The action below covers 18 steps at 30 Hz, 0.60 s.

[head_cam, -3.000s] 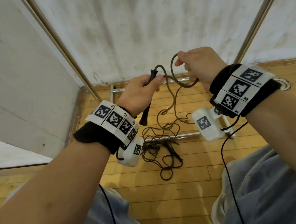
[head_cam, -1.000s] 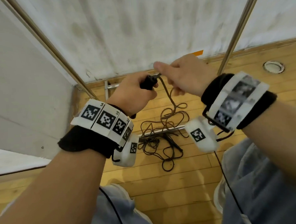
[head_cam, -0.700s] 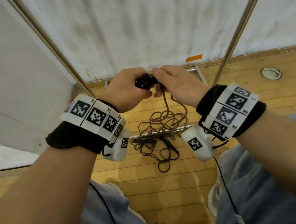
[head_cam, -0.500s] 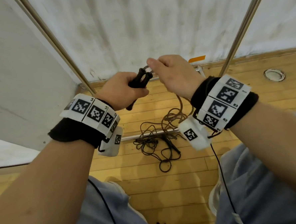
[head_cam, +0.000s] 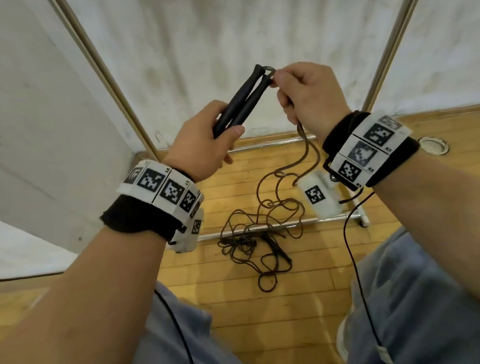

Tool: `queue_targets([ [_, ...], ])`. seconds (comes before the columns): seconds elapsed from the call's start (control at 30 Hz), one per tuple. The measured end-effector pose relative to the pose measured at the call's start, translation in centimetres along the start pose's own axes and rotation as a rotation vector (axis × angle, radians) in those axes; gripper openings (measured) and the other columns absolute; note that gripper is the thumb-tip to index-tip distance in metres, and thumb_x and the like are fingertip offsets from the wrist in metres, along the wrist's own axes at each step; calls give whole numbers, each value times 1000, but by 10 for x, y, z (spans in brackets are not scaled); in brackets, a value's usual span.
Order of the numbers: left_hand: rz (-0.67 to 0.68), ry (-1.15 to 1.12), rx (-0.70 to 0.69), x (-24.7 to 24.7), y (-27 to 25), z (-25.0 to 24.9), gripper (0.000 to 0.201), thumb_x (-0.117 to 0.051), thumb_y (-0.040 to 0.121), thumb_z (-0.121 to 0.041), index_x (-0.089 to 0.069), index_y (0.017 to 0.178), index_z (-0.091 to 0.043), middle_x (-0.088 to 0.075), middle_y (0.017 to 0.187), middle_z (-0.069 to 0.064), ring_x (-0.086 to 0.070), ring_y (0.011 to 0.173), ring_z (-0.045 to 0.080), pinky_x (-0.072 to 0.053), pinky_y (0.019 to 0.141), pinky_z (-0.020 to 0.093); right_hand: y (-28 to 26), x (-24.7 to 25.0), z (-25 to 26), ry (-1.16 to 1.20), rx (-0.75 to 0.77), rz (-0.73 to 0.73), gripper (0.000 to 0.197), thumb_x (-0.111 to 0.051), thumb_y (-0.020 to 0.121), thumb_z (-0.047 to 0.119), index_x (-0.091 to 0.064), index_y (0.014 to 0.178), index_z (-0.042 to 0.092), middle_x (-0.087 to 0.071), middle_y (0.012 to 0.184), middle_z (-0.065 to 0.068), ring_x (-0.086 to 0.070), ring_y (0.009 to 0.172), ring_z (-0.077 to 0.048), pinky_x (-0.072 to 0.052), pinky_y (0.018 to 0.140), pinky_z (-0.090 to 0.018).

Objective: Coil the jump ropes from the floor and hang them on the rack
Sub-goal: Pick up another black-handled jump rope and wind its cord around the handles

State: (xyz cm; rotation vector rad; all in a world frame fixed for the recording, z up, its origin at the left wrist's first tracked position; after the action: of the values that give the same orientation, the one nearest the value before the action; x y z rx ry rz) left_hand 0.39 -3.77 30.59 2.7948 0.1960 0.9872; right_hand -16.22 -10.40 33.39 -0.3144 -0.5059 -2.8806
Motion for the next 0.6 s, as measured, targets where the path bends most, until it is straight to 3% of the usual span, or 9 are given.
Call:
queue_targets([
  [0.1,53,80,33,-4,0,-1,9,-57,94,-25,-57,102,-21,-69,86,1,-70,74,19,-59,61,40,0,5,5,-89,52,-66,27,-51,92,26,-61,67,24,-47,56,1,-42,51,-15,-38,54,-32],
  [0.17,47,135,32,-4,1,-1,9,-55,94,-22,-59,101,-20,-70,88,1,-69,78,21,-59,67,43,-1,6,6,-130,59,-109,29,-50,93,28,-60,66,25,-45,57,4,-42,56,-15,-38,58,-31],
  [0.3,-45,186,-48,-2,5,-10,35,-49,95,-18,-43,129,-26,-65,90,-3,-63,74,14,-52,63,30,2,7,0,-147,35,-177,30,-50,95,28,-59,67,22,-42,56,5,-43,59,-14,-33,58,-25],
  [0.37,-77,250,-98,-5,5,-15,38,-54,95,-25,-42,131,-23,-58,86,-6,-56,68,5,-43,56,19,5,7,-3,-125,14,-197,31,-50,95,28,-61,67,22,-44,54,8,-43,57,-13,-35,59,-26],
  [0.47,-102,201,-83,-7,11,-16,24,-59,92,-31,-56,111,-17,-53,75,-11,-52,63,3,-40,55,18,10,7,-6,-38,-18,-204,30,-50,95,28,-62,68,25,-42,48,14,-37,49,-9,-33,55,-27],
  [0.53,-108,31,-65,-6,15,-16,12,-60,91,-28,-58,89,-17,-55,64,-8,-53,54,9,-45,53,23,12,5,-11,17,-39,-183,29,-48,96,31,-63,73,22,-42,51,8,-37,48,-9,-34,53,-25],
  [0.6,-145,-155,-32,-5,19,-11,14,-58,92,-24,-56,79,-19,-54,57,-8,-52,47,10,-44,49,24,12,-3,-19,4,-58,-126,27,-46,97,31,-63,80,17,-47,55,3,-42,47,-8,-39,51,-20],
])
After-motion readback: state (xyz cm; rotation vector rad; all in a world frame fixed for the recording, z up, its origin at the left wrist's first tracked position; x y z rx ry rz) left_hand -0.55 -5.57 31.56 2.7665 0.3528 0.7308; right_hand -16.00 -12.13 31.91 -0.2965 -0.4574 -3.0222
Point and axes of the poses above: each hand's wrist, its own y-axis towards the middle knuckle, its own x-axis out of the back of the hand, z = x × y, the point moved 6 cm from there along y, towards the middle knuckle
